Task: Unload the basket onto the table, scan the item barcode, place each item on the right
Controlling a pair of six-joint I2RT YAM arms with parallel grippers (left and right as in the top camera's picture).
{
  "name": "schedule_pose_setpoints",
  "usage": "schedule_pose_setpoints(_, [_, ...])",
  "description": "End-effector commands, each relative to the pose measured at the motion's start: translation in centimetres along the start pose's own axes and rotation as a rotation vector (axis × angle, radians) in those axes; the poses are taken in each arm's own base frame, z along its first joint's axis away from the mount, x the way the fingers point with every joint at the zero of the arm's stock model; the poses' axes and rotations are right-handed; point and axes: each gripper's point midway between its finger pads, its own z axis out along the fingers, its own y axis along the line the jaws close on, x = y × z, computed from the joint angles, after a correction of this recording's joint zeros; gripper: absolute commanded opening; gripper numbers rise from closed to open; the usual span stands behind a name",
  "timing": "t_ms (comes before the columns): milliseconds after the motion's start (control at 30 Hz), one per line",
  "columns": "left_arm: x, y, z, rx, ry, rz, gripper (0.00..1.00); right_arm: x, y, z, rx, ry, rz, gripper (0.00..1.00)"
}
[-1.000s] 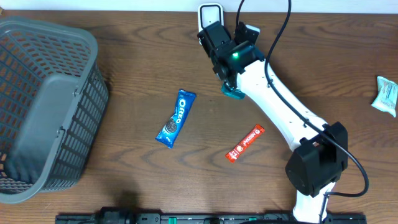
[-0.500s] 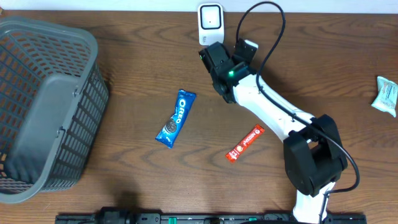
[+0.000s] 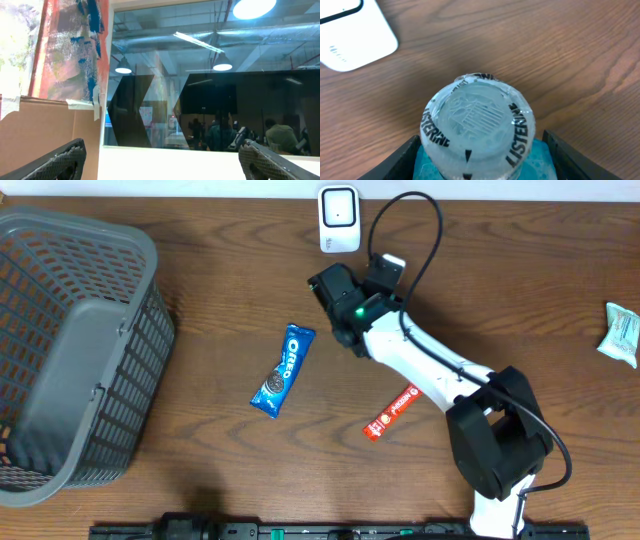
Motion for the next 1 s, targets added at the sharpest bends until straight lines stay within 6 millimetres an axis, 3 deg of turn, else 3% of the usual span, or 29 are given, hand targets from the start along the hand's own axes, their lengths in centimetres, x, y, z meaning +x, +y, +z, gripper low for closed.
schedule_pose_setpoints(0, [-0.2, -0.2, -0.1, 0.01, -0.011, -0.009, 0.98, -1.5, 0.2, -2.0, 0.025, -0.118, 0.028, 0.24])
schedule_pose_setpoints(200, [-0.2, -0.2, -0.1, 0.01, -0.011, -0.009, 0.98, -1.6, 1.3, -2.9, -0.005, -0.149, 0.051, 0.24])
schedule_pose_setpoints(533, [-0.4, -0.2, -0.1, 0.009, -0.02, -0.01, 0.98, -3.3, 2.9, -3.1, -0.068, -0.211, 0.16, 0.22])
schedule_pose_setpoints(967, [-0.4, -0.2, -0.1, 0.009, -0.018, -0.01, 0.98, -0.4, 3.1, -1.3, -0.045, -0.156, 0.09, 0.23])
